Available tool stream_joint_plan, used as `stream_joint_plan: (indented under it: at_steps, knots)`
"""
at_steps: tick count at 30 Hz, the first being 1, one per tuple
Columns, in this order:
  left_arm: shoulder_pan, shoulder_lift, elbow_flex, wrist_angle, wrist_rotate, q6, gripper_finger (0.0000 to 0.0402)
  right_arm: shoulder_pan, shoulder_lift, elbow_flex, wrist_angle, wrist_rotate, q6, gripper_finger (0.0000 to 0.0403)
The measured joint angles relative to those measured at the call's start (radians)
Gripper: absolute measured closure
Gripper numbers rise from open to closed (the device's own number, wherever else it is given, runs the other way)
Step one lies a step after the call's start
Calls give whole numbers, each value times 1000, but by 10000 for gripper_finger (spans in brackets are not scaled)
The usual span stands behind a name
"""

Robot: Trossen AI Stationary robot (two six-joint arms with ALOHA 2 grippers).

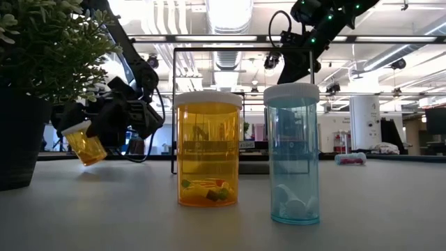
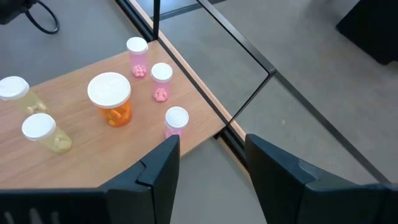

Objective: Pick and place medicine bottles onto shelf by color
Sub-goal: Put the top orange pill bottle on the shelf aligned with the other orange pill bottle

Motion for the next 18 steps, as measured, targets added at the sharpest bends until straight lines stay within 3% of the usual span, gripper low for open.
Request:
stream_joint_plan:
  at_steps: [18]
  knots:
    - [0,-1,1,50,0,-25,209,0,0,0,0,0,0,232]
